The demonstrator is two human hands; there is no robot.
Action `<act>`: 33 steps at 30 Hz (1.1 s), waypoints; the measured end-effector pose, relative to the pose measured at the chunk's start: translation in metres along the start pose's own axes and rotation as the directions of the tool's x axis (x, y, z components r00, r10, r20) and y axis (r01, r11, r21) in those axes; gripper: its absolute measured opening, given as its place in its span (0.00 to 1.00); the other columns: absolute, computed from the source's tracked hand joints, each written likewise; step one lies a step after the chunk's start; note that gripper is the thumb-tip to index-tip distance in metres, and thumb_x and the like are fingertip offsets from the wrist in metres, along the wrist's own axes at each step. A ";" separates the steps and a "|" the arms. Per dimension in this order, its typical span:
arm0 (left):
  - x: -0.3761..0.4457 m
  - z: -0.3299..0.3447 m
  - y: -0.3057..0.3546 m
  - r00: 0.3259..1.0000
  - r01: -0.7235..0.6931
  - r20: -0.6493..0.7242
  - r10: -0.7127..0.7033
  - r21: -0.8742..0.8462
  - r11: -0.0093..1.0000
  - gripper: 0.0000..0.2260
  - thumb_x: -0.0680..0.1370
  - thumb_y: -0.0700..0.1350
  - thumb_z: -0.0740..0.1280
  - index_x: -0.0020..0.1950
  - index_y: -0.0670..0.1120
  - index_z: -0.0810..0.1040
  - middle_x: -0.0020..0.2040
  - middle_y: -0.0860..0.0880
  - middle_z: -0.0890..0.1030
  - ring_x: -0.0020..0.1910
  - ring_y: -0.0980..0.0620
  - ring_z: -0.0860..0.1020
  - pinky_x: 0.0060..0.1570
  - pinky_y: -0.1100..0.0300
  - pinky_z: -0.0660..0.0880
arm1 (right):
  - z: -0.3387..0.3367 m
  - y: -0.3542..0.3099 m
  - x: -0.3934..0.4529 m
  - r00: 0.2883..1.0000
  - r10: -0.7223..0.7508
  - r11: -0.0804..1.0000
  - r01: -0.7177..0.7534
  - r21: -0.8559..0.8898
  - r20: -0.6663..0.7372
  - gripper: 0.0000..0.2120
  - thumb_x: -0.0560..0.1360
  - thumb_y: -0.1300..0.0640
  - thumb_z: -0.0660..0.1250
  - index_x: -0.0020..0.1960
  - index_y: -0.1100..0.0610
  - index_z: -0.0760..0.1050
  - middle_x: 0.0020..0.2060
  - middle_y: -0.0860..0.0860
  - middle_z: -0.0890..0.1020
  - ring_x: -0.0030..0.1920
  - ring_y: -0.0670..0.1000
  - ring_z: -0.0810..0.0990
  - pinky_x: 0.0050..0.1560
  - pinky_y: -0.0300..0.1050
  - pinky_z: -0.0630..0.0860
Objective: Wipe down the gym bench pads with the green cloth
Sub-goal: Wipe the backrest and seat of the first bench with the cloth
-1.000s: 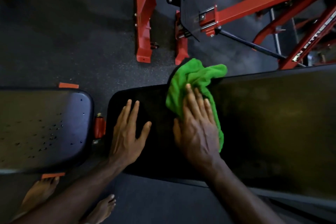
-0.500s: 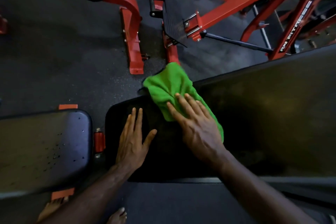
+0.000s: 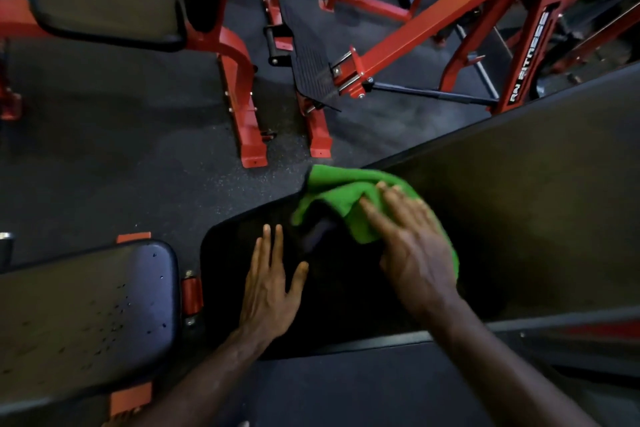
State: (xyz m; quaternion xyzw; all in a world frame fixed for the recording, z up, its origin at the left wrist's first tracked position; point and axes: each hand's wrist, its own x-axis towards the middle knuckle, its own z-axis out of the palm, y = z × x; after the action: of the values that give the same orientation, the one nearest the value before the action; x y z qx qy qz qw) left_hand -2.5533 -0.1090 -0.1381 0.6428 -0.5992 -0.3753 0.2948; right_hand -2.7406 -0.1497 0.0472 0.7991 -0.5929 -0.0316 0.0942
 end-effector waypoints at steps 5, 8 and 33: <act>-0.003 -0.005 -0.003 0.999 -0.039 0.030 0.039 0.013 0.999 0.38 0.80 0.71 0.47 0.85 0.53 0.42 0.85 0.54 0.40 0.83 0.53 0.41 0.78 0.57 0.46 | 0.008 -0.030 -0.009 0.987 0.156 0.984 -0.153 0.093 -0.029 0.32 0.72 0.59 0.57 0.77 0.52 0.73 0.79 0.59 0.68 0.79 0.60 0.65 0.79 0.58 0.62; -0.002 -0.007 -0.005 0.998 -0.040 0.051 0.039 0.005 0.999 0.40 0.79 0.72 0.46 0.85 0.51 0.45 0.85 0.50 0.43 0.83 0.51 0.43 0.79 0.56 0.48 | 0.020 -0.055 -0.043 0.995 0.003 0.994 -0.014 0.108 0.099 0.27 0.70 0.50 0.66 0.68 0.53 0.81 0.71 0.59 0.77 0.72 0.60 0.74 0.73 0.54 0.70; -0.020 0.001 -0.061 0.991 0.081 -0.097 -0.087 -0.066 0.995 0.36 0.83 0.67 0.50 0.85 0.47 0.51 0.85 0.48 0.49 0.84 0.51 0.48 0.82 0.57 0.47 | 0.062 -0.091 0.004 0.994 0.049 0.995 -0.058 0.087 0.097 0.30 0.74 0.51 0.63 0.76 0.49 0.73 0.75 0.56 0.74 0.75 0.60 0.69 0.77 0.58 0.60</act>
State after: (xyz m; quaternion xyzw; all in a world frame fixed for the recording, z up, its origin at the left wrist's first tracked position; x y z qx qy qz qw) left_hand -2.5208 -0.0828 -0.1863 0.6760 -0.5442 -0.3730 0.3282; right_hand -2.6641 -0.1353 -0.0302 0.7839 -0.6189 -0.0403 0.0307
